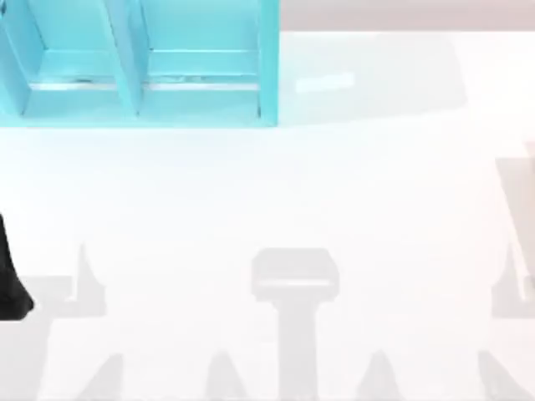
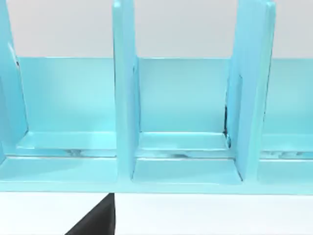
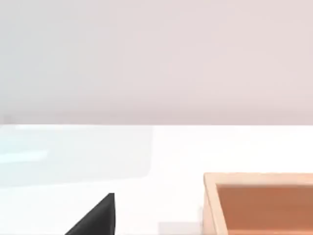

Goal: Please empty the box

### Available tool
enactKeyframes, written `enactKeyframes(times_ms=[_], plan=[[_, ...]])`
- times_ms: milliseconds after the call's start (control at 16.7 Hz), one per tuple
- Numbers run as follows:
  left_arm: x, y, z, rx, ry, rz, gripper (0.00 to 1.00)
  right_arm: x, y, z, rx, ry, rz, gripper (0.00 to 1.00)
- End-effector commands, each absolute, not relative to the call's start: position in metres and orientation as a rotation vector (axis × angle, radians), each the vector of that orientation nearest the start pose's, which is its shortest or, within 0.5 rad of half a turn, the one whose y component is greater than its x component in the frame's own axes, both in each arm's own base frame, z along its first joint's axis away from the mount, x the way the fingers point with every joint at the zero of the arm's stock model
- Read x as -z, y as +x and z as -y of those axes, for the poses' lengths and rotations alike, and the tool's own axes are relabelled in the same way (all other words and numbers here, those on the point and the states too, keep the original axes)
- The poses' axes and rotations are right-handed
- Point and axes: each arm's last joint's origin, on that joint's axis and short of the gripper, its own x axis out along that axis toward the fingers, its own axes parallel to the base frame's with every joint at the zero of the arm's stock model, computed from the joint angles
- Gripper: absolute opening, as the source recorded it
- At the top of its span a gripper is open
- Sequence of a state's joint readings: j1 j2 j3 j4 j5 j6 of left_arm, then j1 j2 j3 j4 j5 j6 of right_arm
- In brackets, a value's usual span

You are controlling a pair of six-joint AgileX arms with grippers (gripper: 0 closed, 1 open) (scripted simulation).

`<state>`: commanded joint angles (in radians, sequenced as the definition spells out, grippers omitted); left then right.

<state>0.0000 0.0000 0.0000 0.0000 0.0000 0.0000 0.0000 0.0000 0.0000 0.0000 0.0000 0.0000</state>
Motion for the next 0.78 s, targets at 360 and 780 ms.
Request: enactKeyframes(times_ms=[360, 780], plan=[[-0.16, 0.106, 0.001, 0.0, 0.0, 0.0, 1.0, -0.177, 0.107, 0.005, 0.038, -0.037, -0.107, 1.0], [-0.16, 0.106, 0.001, 0.0, 0.0, 0.0, 1.0, -0.236, 0.142, 0.03, 0.133, -0.125, -0.65, 1.0]])
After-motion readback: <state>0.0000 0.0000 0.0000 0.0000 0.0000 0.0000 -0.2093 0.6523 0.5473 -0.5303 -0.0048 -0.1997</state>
